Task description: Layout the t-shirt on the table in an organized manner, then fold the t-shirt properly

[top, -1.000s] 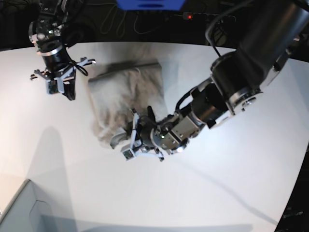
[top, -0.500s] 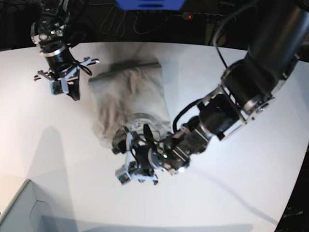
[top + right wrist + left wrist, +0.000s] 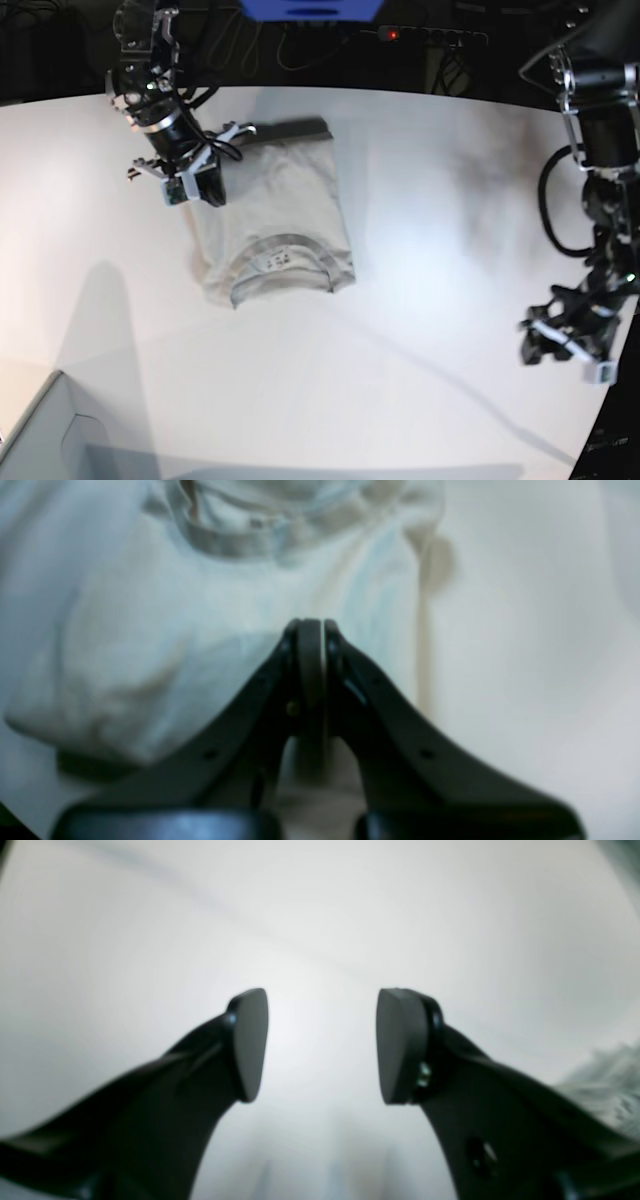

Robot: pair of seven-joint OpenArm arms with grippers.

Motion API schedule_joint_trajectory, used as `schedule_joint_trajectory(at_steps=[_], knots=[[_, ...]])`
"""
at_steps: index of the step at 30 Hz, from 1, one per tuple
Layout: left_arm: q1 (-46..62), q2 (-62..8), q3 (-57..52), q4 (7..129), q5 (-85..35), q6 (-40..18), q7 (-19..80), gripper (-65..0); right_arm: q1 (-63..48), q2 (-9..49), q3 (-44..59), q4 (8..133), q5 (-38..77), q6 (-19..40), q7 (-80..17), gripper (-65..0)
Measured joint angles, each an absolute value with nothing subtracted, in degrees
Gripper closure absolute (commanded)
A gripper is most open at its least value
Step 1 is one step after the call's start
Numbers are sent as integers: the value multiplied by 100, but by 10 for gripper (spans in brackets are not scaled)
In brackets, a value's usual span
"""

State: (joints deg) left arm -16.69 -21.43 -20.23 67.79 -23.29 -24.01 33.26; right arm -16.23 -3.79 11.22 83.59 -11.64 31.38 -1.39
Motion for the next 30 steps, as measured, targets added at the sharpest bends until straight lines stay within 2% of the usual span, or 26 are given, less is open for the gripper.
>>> schedule_joint_trajectory(at_steps=[5, 10, 21, 24, 30], knots=[[-314, -2123, -4036, 7290, -2246, -2390, 3955, -333, -1603, -366, 1118, 8049, -1153, 3131, -82, 0], [576, -2064, -4984, 7581, -2287, -2408, 4158, -333, -1616, -364, 1118, 7883, -1111, 3124, 5, 0], [1721, -1691, -5789, 7666, -2314, -2408, 4141, -333, -2228, -491, 1074, 8204, -1085, 3275, 86, 0], [1879, -1450, -5754, 7660, -2338, -2434, 4217, -333, -2521, -539, 1293, 8541, -454, 3358, 486, 0], [2309, -1151, -5782, 7655, -2290, -2425, 4204, -333, -2779, -183, 1433, 9113, -106, 3363, 753, 0]])
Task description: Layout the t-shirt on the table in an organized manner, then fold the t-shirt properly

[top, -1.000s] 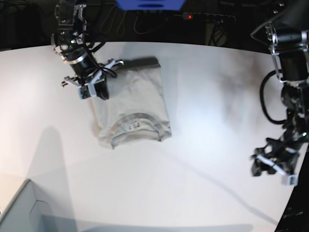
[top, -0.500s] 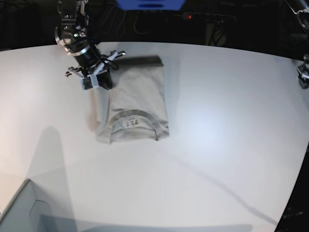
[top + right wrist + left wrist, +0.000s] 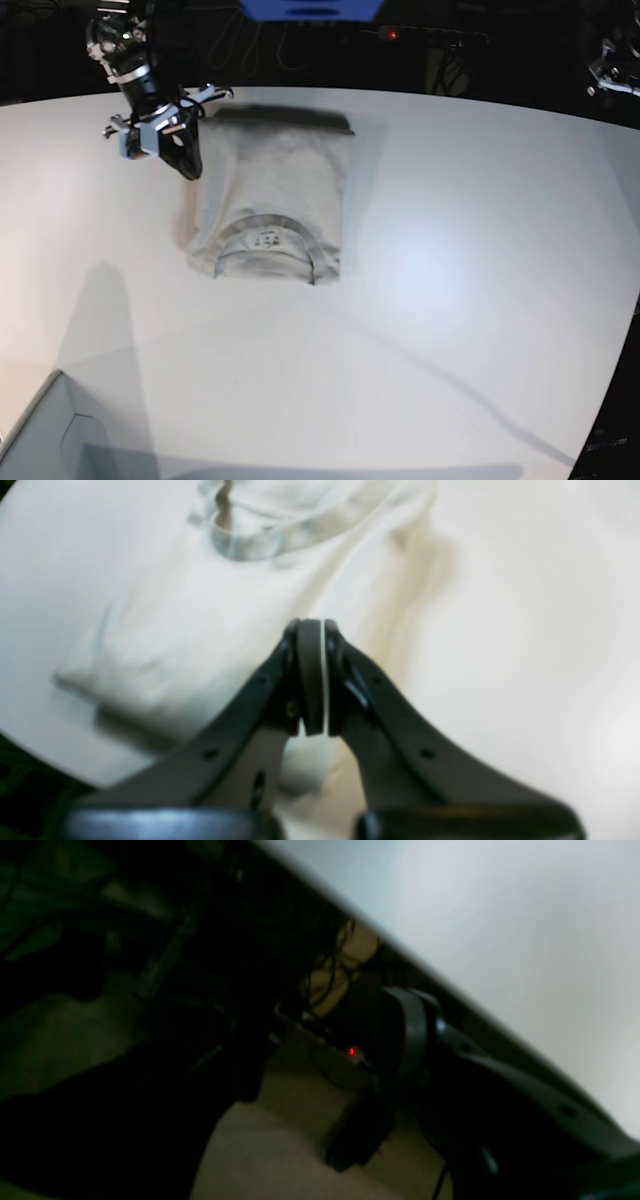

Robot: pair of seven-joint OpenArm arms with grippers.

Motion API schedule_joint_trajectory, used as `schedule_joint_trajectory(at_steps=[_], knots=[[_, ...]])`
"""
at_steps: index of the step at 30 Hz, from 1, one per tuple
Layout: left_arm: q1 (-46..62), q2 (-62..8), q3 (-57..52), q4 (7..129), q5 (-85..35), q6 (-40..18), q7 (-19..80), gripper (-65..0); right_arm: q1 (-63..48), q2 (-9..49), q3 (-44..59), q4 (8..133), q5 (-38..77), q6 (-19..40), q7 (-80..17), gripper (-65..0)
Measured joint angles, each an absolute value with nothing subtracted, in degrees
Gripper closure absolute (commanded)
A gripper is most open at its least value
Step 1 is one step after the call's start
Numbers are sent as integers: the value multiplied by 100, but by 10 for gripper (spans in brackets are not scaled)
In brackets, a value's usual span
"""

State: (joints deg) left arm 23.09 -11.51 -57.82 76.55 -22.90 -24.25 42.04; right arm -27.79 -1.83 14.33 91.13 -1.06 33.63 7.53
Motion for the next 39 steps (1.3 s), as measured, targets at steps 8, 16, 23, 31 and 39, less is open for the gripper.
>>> schedule_joint_trajectory(at_steps=[8, 16, 23, 31, 39], knots=[[3188, -976, -5721, 7314, -2228, -2427, 4141, -177, -4016, -161, 1640, 9675, -110, 3367, 716, 0], [2842, -1271, -4368, 5214, -1573, -2408, 2425, 0, -4077, -727, 2624, 8079, -71, 3361, 792, 0], [1660, -1138, -2648, 2241, -54, -2423, 248, 0, -3199, -556, 3688, 5588, -54, 3339, 884, 0], [519, -1044, -2274, 220, 401, -2316, -451, 0, -2069, 563, 2877, 2425, -82, 2860, 1737, 0], [582, -644, -2274, 342, 1004, -902, -349, 0, -1647, 858, 910, 709, -69, -526, 3214, 0]])
